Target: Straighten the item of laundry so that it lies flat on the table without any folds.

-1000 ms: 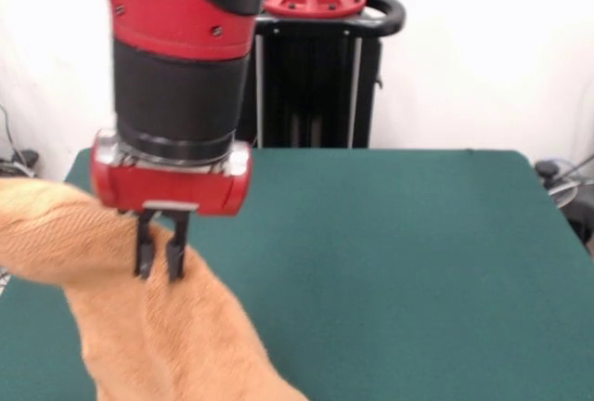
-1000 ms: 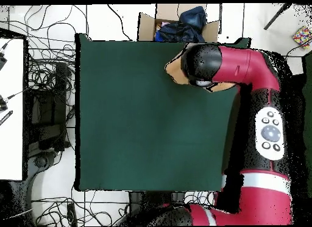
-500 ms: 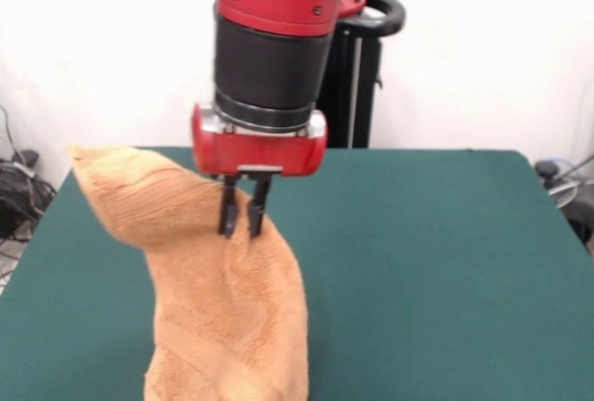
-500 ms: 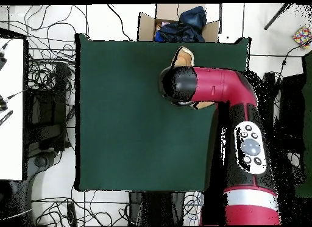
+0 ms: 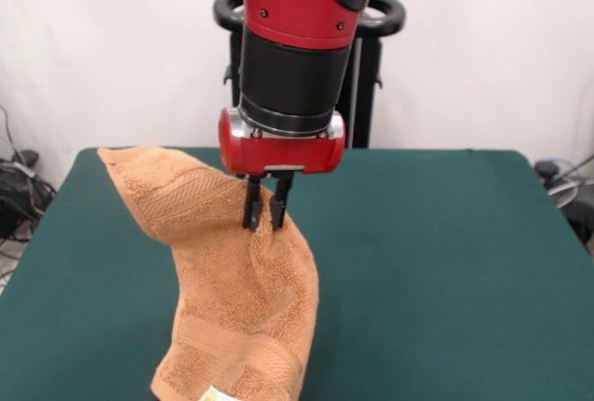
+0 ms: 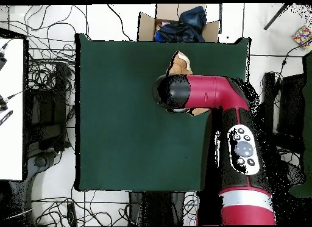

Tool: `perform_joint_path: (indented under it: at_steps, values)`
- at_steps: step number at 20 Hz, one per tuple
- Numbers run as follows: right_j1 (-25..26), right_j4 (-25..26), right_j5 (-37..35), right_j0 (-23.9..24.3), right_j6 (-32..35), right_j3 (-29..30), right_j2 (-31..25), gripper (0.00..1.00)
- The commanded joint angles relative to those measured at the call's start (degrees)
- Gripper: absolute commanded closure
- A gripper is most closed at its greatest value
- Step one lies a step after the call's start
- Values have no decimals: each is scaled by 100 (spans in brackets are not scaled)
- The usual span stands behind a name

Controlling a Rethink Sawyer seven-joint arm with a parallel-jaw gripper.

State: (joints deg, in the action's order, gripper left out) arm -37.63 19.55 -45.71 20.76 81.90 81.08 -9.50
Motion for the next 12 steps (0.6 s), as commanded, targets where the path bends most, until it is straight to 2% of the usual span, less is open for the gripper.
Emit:
perform_joint_path:
  at_steps: [1, 8, 12]
  values:
    - [-85, -102, 226, -74, 972, 682, 124, 100]
    - [-394, 77, 1034, -247, 1121, 1760, 156, 100]
    - [-437, 74, 1292, -330, 1172, 1993, 180, 100]
